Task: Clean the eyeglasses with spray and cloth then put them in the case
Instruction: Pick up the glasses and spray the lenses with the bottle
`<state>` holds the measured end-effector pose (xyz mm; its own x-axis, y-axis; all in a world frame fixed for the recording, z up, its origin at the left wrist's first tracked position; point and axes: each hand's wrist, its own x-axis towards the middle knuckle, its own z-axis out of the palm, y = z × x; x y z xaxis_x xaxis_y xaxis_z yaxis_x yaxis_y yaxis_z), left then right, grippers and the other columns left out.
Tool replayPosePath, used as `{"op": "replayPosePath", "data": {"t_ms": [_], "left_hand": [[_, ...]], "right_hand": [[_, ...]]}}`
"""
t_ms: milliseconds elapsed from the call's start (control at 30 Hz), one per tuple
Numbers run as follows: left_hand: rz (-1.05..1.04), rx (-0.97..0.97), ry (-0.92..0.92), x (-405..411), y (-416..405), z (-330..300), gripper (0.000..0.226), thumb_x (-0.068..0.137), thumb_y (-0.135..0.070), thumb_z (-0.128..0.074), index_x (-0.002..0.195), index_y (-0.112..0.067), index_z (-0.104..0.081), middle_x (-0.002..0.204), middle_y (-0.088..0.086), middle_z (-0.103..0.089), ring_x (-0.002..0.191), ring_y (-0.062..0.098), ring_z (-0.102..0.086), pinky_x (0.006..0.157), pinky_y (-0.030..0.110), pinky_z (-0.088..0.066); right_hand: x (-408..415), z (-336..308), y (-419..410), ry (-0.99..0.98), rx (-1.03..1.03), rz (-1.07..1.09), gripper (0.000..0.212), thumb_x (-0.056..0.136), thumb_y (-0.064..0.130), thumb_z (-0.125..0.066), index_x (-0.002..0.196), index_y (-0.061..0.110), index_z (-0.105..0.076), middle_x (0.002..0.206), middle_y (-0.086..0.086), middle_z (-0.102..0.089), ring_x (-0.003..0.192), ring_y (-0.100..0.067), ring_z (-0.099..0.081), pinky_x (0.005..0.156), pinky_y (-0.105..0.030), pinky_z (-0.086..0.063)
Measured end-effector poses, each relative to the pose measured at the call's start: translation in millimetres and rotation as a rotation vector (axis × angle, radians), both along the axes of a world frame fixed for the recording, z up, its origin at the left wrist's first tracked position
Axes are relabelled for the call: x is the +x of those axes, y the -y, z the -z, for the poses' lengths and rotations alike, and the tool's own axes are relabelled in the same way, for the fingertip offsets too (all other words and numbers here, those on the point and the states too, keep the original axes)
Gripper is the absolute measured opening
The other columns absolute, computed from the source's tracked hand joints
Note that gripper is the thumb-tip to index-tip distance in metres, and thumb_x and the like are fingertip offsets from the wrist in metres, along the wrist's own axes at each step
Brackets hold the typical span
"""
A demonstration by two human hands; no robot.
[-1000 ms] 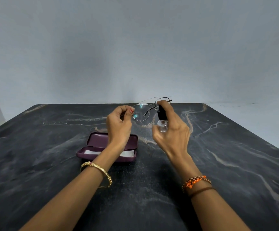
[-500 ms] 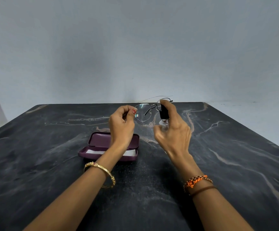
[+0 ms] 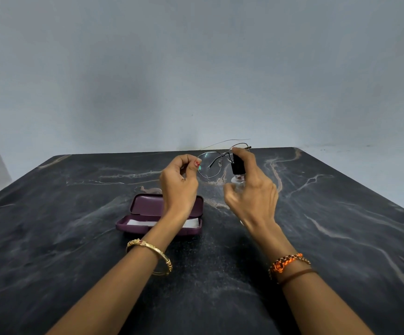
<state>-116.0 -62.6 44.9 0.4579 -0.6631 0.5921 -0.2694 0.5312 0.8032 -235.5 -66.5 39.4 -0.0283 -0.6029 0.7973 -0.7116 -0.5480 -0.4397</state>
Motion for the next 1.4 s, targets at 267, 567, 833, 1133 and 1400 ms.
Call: {"op": "replayPosePath", "data": {"t_ms": [267,567,833,1133,1400], "left_hand": [[-0.005,0.001,0.004,0,0,2,0.009,0.085,-0.013,-0.056,0.077,-0.018,-0.059,0.069,-0.011,-0.057,0.064,0.003,-0.051,0.056,0.006,-0.042],[0.007,0.004,-0.011,-1,-1,0,0.014,0.085,-0.014,-0.057,0.074,-0.023,-0.058,0.069,-0.011,-0.058,0.063,0.003,-0.051,0.056,0.007,-0.042],[0.006,0.003,-0.004,-1,-2,1,0.009,0.085,-0.015,-0.056,0.078,-0.019,-0.059,0.069,-0.012,-0.057,0.063,0.003,-0.05,0.054,0.005,-0.041],[0.027,0.027,-0.114,5,0,4,0.012,0.087,-0.017,-0.054,0.076,-0.022,-0.058,0.068,-0.011,-0.054,0.058,-0.001,-0.049,0.053,0.004,-0.039],[0.01,0.003,-0.164,10,2,10,0.014,0.088,-0.019,-0.053,0.075,-0.025,-0.056,0.066,-0.009,-0.054,0.048,-0.008,-0.044,0.048,0.007,-0.038]], "right_hand": [[-1,2,2,-0.042,0.024,0.033,0.071,0.063,0.002,-0.057,0.129,0.024,-0.045,0.072,-0.009,-0.064,0.052,-0.029,-0.057,0.047,-0.029,-0.042],[-1,2,1,-0.041,-0.006,0.064,0.071,0.06,-0.001,-0.06,0.127,0.021,-0.05,0.069,-0.009,-0.063,0.049,-0.029,-0.056,0.046,-0.025,-0.035],[0,7,3,0.002,-0.062,0.014,0.078,0.061,0.003,-0.062,0.126,0.032,-0.029,0.071,-0.007,-0.063,0.044,-0.018,-0.045,0.045,-0.02,-0.03],[-17,15,19,0.36,-0.03,0.072,0.086,0.066,0.008,-0.061,0.132,0.035,-0.012,0.074,-0.001,-0.058,0.059,-0.026,-0.055,0.049,-0.021,-0.034],[-31,31,30,0.259,0.097,0.138,0.085,0.073,0.013,-0.064,0.131,0.037,-0.005,0.112,-0.018,-0.061,0.055,-0.011,-0.042,0.046,-0.015,-0.025]]}}
